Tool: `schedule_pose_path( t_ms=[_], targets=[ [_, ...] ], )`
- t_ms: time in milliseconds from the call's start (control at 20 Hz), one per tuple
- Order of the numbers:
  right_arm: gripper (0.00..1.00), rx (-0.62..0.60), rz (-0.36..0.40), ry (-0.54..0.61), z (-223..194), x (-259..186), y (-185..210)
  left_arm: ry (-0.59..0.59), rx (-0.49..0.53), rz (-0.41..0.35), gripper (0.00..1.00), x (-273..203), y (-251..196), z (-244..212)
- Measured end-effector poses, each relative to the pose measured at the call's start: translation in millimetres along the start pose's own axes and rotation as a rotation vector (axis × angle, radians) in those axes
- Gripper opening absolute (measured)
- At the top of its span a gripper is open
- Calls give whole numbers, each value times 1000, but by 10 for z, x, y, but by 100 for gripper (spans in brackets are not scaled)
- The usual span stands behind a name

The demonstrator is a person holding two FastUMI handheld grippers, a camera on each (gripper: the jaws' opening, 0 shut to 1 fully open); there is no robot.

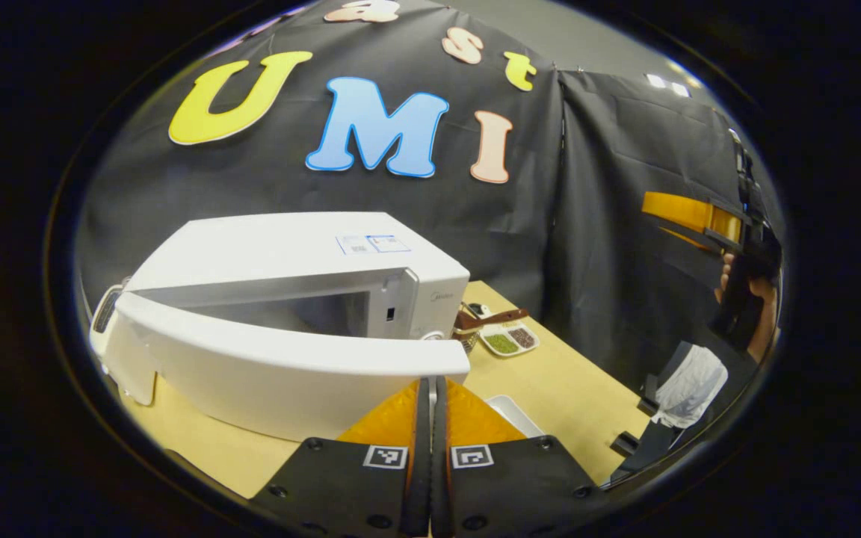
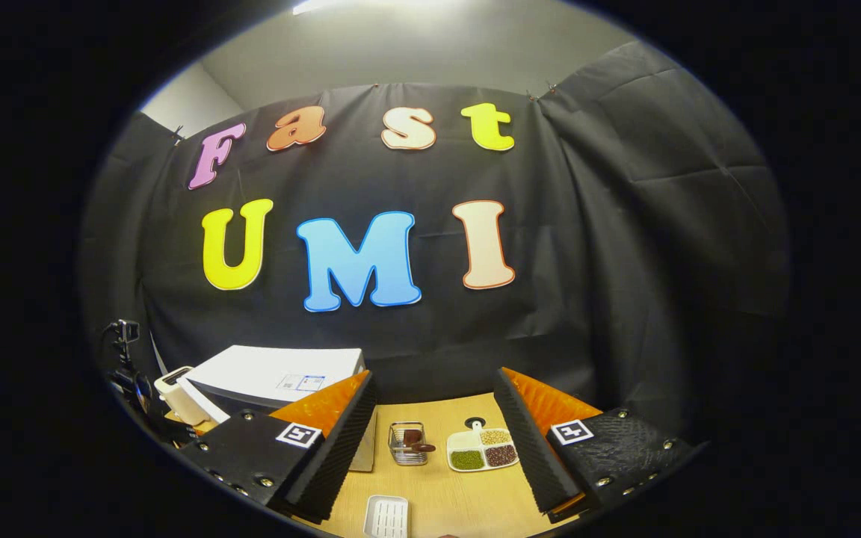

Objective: Open the microwave oven with the left hand, put the food in, and close the microwave oven.

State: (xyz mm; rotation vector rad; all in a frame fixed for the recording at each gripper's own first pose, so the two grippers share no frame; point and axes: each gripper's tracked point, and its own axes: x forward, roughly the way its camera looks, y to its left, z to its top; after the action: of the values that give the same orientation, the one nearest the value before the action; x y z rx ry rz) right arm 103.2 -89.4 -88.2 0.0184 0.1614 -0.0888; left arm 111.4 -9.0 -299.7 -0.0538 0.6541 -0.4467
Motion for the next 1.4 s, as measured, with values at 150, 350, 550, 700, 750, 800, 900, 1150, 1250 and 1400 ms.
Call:
schedule_pose_path(
  t_ms=[150, 350, 550, 700, 750, 800, 900, 1150, 1250, 1400],
  targets=[
    [96, 4, -6, 3, -12, 24, -96, -2, -5, 21, 6, 122, 20, 76],
    [96, 20, -8, 22, -91, 73, -173, -8, -34, 40, 7, 312, 71, 142],
    [96, 24, -12, 17, -80, 85, -234, -32, -82, 60, 7, 463, 112, 227],
    [96, 27, -17, 14, -82, 102, -297, -36, -82, 76, 7, 554, 145, 279],
    [96, 28, -20, 14, -83, 104, -319, -36, -79, 80, 7, 576, 154, 291],
    [96, 30, -24, 15, -89, 104, -346, -36, -76, 83, 7, 602, 166, 313],
    [96, 34, -31, 17, -100, 109, -393, -37, -77, 91, 7, 661, 191, 344],
    [96, 35, -39, 20, -114, 115, -458, -39, -90, 106, 5, 872, 334, 437],
    [96, 31, -41, 20, -108, 115, -474, -38, -121, 70, 7, 932, 270, 436],
    [96, 31, -45, 21, -115, 120, -483, -35, -82, 86, 8, 937, 304, 431]
  ],
)
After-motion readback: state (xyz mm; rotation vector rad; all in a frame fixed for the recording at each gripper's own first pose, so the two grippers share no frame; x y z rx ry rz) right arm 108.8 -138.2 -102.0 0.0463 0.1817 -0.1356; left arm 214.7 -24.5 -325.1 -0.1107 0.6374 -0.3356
